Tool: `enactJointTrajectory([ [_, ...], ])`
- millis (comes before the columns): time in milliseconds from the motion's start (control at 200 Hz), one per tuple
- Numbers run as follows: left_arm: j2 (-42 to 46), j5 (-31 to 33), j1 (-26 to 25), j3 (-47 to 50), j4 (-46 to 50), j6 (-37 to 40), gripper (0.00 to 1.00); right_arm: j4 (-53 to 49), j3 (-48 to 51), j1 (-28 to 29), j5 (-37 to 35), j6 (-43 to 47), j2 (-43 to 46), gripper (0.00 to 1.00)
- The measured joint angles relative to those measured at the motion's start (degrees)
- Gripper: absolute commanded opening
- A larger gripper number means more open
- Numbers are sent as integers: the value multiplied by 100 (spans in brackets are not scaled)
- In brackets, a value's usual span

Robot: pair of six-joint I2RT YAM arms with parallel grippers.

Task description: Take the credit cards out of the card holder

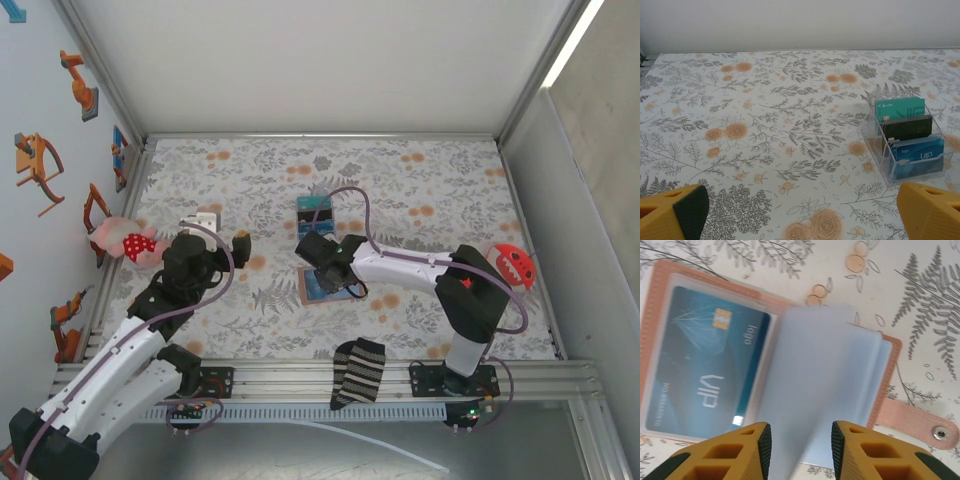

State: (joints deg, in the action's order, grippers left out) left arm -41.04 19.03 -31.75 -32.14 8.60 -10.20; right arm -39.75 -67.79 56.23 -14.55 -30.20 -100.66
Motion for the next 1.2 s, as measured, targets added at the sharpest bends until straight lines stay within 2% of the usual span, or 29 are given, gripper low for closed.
enactJointTrajectory([
  [125,-208,22,-177,-4,-9,74,97,-4,166,-127,-13,-4,20,37],
  [401,-1211,372,-922,-439,-44,365,97,35,472,-304,-11,-50,22,37],
  [631,-1825,387,-1132,-463,-236,393,97,170,785,-442,-9,-195,46,37],
  [992,-2763,334,-1707,-461,-778,520,97,192,1003,-570,7,-332,787,37],
  [1067,-2979,284,-1792,-459,-914,520,97,245,1062,-629,72,-367,1025,34],
  [1197,-3421,219,-1926,-459,-1187,514,97,483,1285,-822,422,-461,1451,25],
])
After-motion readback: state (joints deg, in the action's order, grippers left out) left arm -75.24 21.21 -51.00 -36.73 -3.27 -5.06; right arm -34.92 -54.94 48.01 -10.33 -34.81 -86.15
